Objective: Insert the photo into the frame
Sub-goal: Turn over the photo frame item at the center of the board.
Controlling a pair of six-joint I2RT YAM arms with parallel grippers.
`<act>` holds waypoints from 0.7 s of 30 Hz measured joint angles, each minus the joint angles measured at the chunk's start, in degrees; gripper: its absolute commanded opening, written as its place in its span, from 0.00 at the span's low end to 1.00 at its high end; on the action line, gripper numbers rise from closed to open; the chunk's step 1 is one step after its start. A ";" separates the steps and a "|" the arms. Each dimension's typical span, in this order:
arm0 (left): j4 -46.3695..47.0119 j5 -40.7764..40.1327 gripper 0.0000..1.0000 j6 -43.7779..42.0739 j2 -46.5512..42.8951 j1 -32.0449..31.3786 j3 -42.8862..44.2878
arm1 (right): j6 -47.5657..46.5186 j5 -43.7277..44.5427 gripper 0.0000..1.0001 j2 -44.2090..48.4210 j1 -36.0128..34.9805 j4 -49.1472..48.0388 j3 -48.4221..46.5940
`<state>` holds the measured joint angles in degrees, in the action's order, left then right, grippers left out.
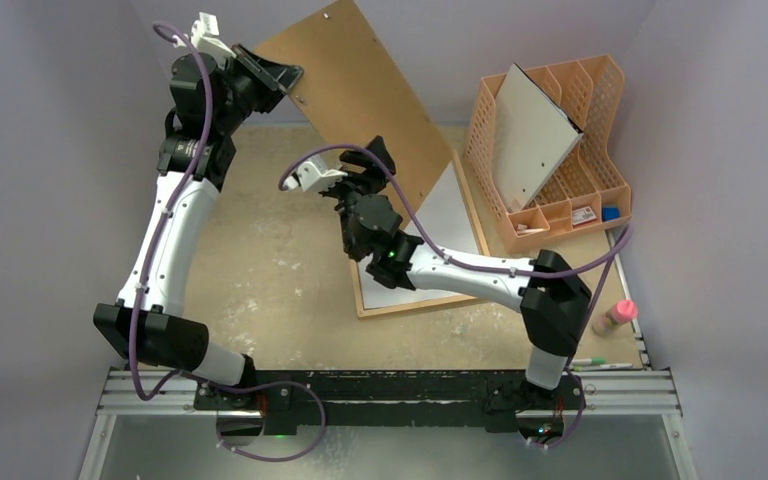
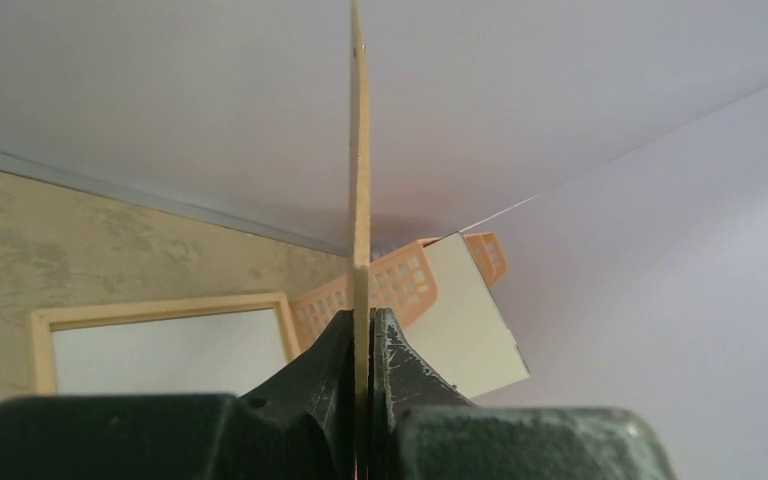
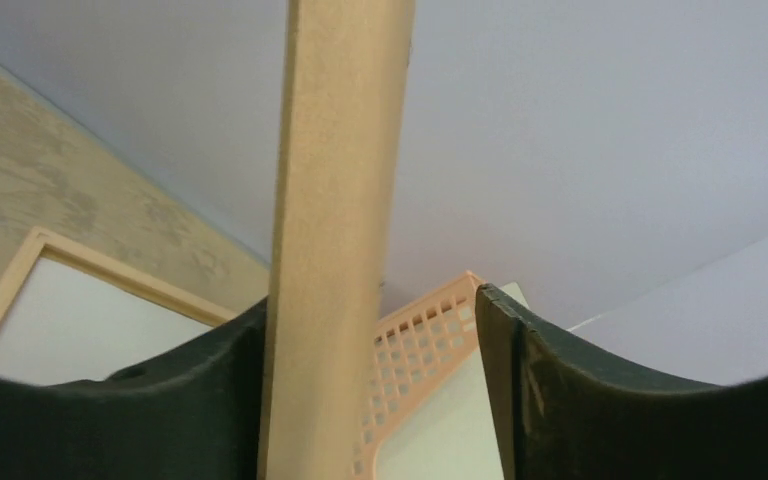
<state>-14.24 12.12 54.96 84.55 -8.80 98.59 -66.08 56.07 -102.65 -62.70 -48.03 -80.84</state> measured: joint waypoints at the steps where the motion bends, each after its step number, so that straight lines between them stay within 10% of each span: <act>1: -0.04 0.22 0.00 -0.63 0.09 0.04 -0.02 | 0.35 -0.66 0.85 0.42 -0.35 -0.13 0.55; 4: 0.00 0.50 0.00 -1.88 0.15 0.44 -0.02 | 1.07 -2.64 0.98 2.27 -1.81 -0.26 3.34; 21: 7.34 -4.17 0.00 -9.29 0.31 8.52 -0.02 | 24.63 -18.23 0.99 20.83 -10.69 14.97 5.84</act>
<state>-6.90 7.94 45.67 84.86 -0.27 98.56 -41.45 37.85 -81.82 -73.38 -33.06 -75.00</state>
